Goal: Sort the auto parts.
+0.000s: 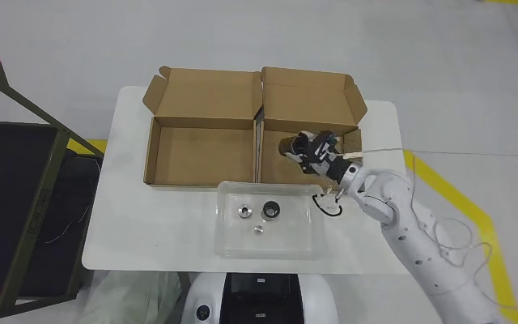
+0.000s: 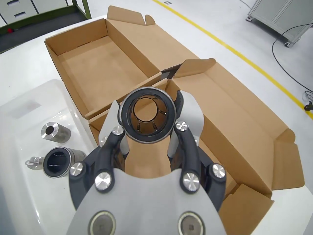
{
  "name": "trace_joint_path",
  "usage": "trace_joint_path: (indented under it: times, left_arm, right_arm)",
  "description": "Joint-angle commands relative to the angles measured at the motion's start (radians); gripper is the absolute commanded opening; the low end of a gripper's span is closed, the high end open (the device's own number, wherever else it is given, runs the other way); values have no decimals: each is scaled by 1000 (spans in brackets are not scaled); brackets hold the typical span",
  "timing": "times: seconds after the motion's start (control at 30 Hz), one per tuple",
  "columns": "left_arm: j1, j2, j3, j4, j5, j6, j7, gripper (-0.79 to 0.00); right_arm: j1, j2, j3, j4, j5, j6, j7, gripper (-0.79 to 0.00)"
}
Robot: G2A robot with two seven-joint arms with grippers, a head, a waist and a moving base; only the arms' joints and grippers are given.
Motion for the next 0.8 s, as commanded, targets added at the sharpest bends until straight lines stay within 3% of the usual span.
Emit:
trace_joint_path:
  times: [0.0, 0.3, 0.77]
  left_arm:
    - [0, 0, 0, 0, 0, 0, 0, 0]
    - [0, 0, 0, 0, 0, 0, 0, 0]
    - [0, 0, 0, 0, 0, 0, 0, 0]
  right_arm:
    - [18, -5, -13, 24, 9, 1, 22, -785]
    - [96, -35, -93, 123, 24, 17, 104, -785]
    - [168, -78, -177, 246, 10, 67, 119, -785]
